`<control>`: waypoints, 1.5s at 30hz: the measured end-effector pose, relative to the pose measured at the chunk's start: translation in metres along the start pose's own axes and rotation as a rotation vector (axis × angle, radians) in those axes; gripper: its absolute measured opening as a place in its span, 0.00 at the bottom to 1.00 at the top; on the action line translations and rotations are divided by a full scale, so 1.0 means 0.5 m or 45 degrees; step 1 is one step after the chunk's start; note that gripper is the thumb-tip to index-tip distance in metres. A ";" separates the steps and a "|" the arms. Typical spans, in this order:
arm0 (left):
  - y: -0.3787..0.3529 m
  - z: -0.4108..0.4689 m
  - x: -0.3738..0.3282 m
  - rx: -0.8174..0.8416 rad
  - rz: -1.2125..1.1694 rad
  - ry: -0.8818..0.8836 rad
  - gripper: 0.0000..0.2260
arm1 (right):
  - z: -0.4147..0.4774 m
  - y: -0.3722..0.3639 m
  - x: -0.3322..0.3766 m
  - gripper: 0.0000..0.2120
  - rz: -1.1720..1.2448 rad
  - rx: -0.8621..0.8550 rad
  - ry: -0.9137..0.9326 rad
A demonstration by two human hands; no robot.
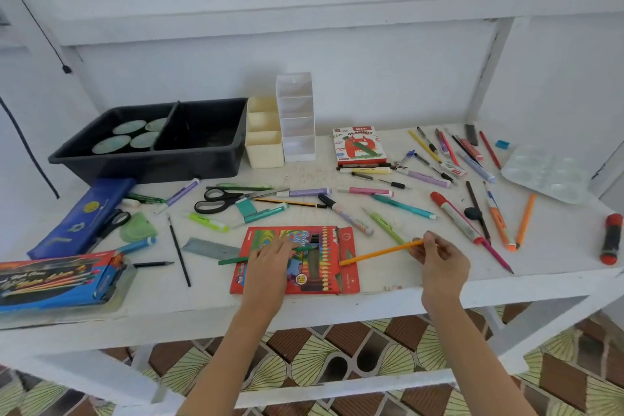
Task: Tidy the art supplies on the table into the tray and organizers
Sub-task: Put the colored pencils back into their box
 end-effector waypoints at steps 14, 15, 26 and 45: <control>-0.026 -0.005 0.008 -0.014 -0.060 0.008 0.20 | -0.114 -0.052 -0.030 0.05 -0.290 0.147 0.192; -0.029 -0.004 0.009 -0.009 -0.078 0.016 0.19 | -0.121 -0.060 -0.027 0.05 -0.423 0.154 0.310; -0.038 -0.004 0.014 0.020 -0.082 0.075 0.21 | -0.155 -0.145 -0.043 0.11 -0.847 0.124 0.664; 0.022 0.036 -0.069 -0.121 -0.195 -0.088 0.14 | -0.223 -0.126 -0.028 0.05 -0.279 0.574 0.188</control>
Point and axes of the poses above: each hand's wrist, its own z-axis towards the middle knuckle, its own y-axis out of the back of the hand, x = y × z, the point moved 6 cm from there along z, towards the middle knuckle, and after that the axes turned 14 degrees about -x, right-handed, at the moved point
